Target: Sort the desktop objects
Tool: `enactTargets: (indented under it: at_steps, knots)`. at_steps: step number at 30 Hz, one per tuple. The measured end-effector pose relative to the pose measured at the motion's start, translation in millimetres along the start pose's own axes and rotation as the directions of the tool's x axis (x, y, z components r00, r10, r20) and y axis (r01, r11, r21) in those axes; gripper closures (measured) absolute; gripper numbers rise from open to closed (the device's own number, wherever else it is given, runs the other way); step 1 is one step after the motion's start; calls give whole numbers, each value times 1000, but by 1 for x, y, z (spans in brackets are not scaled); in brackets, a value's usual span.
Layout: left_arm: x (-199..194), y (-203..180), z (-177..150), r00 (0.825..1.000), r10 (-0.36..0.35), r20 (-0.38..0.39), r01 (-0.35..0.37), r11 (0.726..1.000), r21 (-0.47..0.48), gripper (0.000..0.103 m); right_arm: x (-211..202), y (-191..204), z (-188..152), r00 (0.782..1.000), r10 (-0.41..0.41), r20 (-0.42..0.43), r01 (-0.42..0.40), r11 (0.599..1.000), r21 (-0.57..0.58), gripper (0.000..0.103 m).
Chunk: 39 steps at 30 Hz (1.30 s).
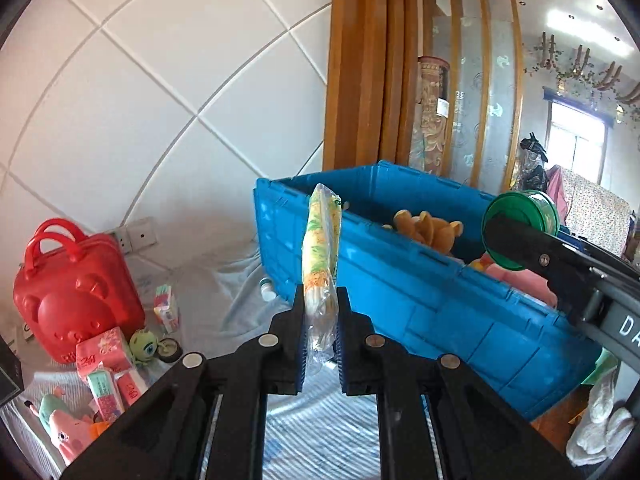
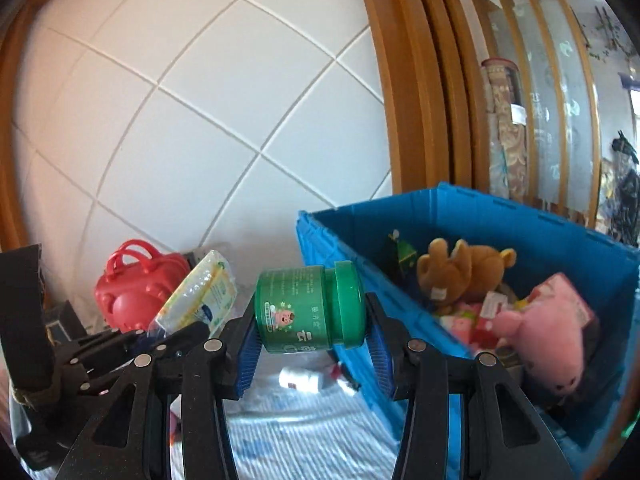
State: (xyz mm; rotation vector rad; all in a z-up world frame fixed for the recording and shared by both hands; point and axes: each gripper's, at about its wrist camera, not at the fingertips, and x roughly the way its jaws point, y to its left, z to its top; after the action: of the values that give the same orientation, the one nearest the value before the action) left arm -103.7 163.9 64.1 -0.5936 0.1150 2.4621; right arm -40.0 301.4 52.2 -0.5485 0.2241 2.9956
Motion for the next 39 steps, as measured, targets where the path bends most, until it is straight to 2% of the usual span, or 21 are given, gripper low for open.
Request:
enactTargets:
  at_steps: [5, 9, 11, 13, 16, 20, 24, 25, 27, 29, 33, 34, 36, 38, 39]
  knots:
    - [13, -58, 34, 999, -43, 11, 42, 998, 35, 91, -32, -55, 41, 996, -84, 20, 85, 995, -51, 56]
    - [38, -105, 54, 996, -85, -15, 85, 995, 58, 91, -35, -107, 64, 993, -119, -6, 118, 990, -75, 56]
    - [54, -127, 65, 991, -122, -47, 125, 990, 64, 91, -30, -134, 71, 991, -130, -31, 127, 988, -83, 56]
    - [76, -145, 74, 979, -174, -106, 180, 982, 52, 91, -20, -163, 78, 990, -125, -70, 120, 989, -83, 56]
    - [110, -170, 84, 964, -178, -200, 196, 978, 74, 91, -2, -205, 84, 984, -110, -140, 99, 992, -84, 56]
    - [150, -193, 86, 931, -150, -332, 192, 976, 98, 91, 25, -244, 83, 968, -93, -233, 68, 991, -115, 58]
    - [180, -211, 85, 900, -90, -427, 168, 974, 149, 91, 56, -268, 81, 943, -96, -320, 48, 987, -154, 74]
    - [186, -213, 86, 894, -76, -442, 160, 975, 156, 91, 63, -272, 80, 936, -93, -340, 40, 986, -160, 74]
    - [191, -220, 85, 891, -49, -451, 145, 972, 182, 91, 71, -284, 77, 925, -70, -373, 21, 991, -134, 74]
    - [194, -225, 84, 890, -30, -455, 137, 969, 206, 91, 72, -292, 75, 926, -52, -375, 9, 993, -118, 74]
    - [202, -231, 83, 875, 7, -485, 121, 965, 234, 90, 75, -300, 70, 919, -50, -391, 6, 994, -113, 73]
    - [205, -232, 83, 871, 23, -491, 112, 964, 243, 87, 76, -302, 68, 917, -51, -397, 7, 994, -111, 69]
    - [205, -233, 82, 867, 51, -496, 93, 961, 261, 72, 78, -306, 67, 914, -60, -401, 17, 994, -109, 63]
    - [204, -233, 82, 873, 56, -485, 88, 959, 269, 37, 77, -309, 65, 914, -60, -400, 20, 994, -103, 49]
    - [203, -232, 82, 877, 54, -477, 88, 959, 270, 31, 76, -310, 65, 916, -60, -397, 22, 995, -100, 35]
